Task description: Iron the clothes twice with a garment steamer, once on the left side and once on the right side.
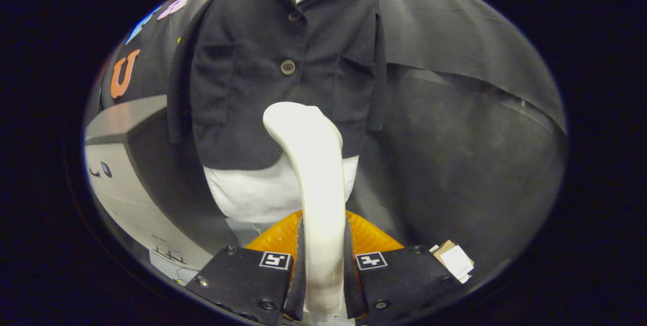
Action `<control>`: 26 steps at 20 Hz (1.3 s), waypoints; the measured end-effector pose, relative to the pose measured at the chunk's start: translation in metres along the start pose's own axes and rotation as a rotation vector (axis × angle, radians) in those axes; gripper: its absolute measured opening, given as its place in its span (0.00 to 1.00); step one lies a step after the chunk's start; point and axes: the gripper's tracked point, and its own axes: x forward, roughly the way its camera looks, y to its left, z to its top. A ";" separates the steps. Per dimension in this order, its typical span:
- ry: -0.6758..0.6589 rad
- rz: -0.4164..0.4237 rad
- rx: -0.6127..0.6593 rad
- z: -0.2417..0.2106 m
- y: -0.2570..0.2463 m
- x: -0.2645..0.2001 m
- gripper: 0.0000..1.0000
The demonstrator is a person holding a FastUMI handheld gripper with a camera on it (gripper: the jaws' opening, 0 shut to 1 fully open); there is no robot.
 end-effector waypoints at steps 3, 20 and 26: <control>-0.047 0.009 0.026 0.012 0.004 0.001 0.33; -0.403 0.305 0.046 0.114 0.015 -0.067 0.34; -0.488 0.442 0.030 0.131 0.015 -0.093 0.34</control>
